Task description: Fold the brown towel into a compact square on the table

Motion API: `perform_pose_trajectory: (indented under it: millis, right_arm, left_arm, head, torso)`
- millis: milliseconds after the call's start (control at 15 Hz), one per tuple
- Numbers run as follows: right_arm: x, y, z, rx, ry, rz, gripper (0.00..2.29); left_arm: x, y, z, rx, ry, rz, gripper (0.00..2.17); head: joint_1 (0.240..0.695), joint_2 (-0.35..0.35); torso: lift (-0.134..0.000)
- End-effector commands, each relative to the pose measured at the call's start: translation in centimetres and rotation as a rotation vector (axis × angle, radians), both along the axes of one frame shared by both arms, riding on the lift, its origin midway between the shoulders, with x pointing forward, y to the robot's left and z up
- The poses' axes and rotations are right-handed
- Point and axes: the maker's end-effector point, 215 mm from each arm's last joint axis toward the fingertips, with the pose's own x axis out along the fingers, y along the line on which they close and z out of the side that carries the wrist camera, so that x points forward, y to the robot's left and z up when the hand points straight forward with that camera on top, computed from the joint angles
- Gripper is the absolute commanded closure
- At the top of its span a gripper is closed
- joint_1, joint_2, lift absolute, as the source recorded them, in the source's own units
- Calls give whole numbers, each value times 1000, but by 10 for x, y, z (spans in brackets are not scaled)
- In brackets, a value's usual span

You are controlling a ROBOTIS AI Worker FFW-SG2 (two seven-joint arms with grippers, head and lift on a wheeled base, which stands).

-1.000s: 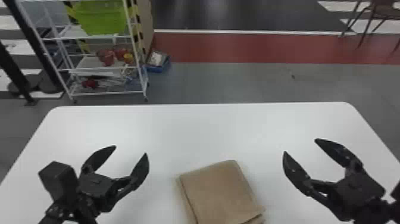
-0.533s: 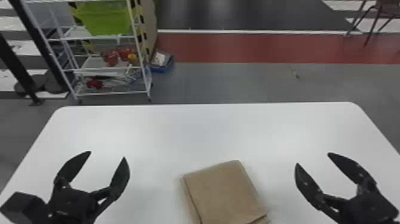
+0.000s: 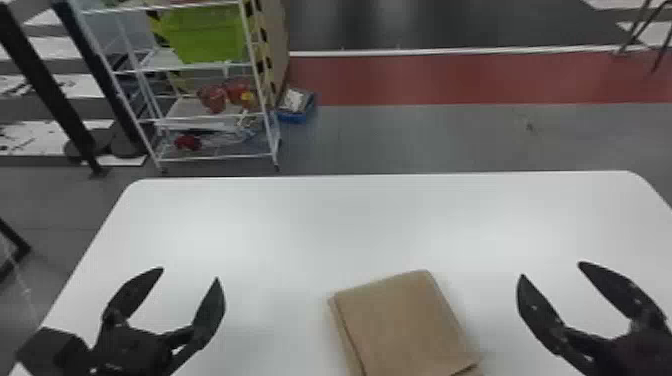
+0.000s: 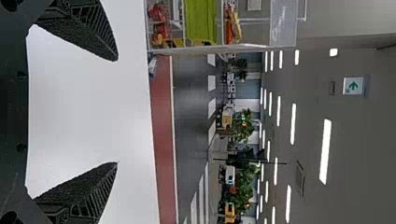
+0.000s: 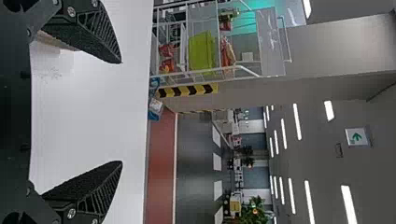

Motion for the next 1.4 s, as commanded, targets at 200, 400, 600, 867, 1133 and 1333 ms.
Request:
perform_pose_trajectory:
  millis: [200,400,600,867,1133,1333]
  right_arm:
    - [-4,10,-14,-6,47,0,130]
    - [-5,13,-17,-5,57,1,130]
    - [-5,12,-17,-3,57,-3,130]
    - [-5,13,-16,0,55,-3,130]
    - [-4,14,-14,0,51,-2,130]
    - [-4,14,-16,-1,54,-2,130]
  left_arm:
    - [-9,0,7,-3,-2,0,80]
    - [-13,-2,16,-4,-11,-4,80]
    - [-14,-2,10,-14,9,1,80]
    - [-14,-3,4,-14,29,5,80]
    - [-12,-2,3,-13,32,6,80]
    - [-11,-2,5,-13,29,7,80]
  head:
    - [695,98]
    - [695,109]
    - [695,113]
    - [695,113]
    - [695,111]
    - [695,113]
  torso:
    - [-122]
    - [-122]
    - [-122]
    - [-122]
    - [-122]
    - [-122]
